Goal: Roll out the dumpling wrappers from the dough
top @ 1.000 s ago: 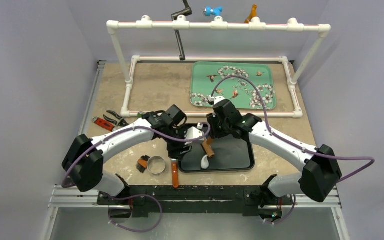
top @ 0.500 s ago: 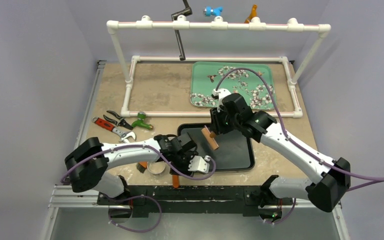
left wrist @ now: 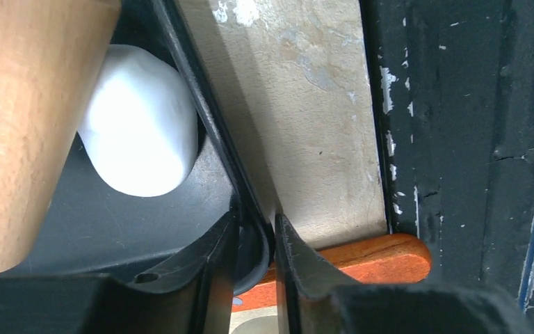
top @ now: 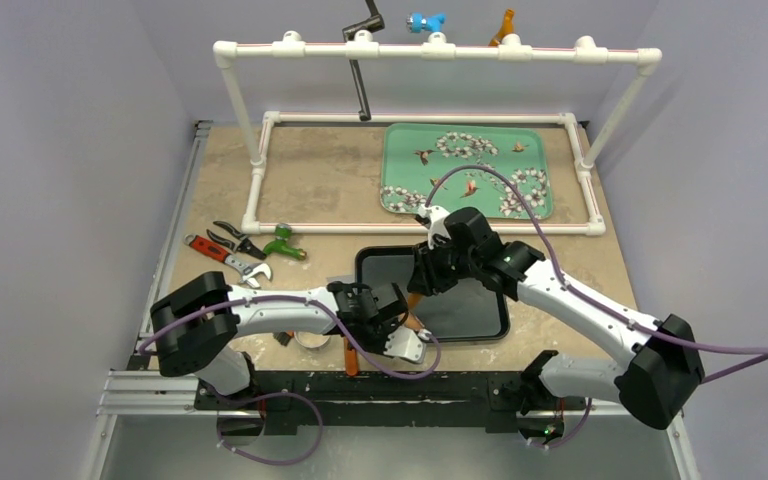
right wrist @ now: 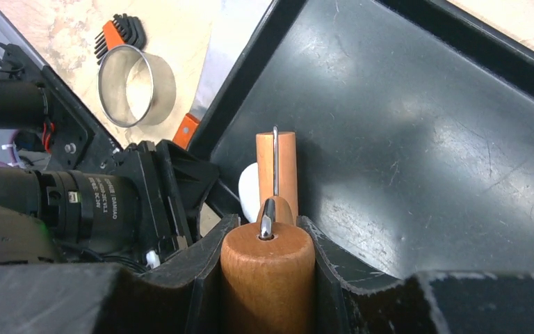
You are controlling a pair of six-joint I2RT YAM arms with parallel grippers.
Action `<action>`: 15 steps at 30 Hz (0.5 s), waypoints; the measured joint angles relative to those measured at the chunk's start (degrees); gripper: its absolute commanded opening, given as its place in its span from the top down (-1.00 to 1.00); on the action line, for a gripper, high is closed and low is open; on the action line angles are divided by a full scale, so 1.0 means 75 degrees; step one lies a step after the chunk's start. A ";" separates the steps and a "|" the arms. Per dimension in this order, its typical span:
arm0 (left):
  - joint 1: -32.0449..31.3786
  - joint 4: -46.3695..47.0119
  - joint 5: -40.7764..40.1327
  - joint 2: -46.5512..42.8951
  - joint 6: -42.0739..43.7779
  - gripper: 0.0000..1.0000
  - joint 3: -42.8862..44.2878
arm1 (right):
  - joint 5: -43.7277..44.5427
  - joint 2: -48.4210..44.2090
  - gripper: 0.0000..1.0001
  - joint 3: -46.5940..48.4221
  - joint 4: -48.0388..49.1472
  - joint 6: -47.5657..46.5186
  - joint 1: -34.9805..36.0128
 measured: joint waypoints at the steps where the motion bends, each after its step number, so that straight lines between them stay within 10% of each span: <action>1: -0.0009 -0.0012 0.0000 0.0003 -0.0023 0.63 0.0003 | -0.0085 0.0020 1.00 -0.0058 0.0102 -0.0003 0.0000; 7: -0.0044 -0.0076 -0.0114 0.0017 0.0012 1.00 0.0017 | 0.0093 0.0417 1.00 -0.0102 0.0545 0.0009 -0.0044; 15: -0.0041 -0.0073 -0.0291 0.0187 0.0020 1.00 0.0184 | 0.1778 0.0734 1.00 0.0117 0.0766 0.0111 -0.0140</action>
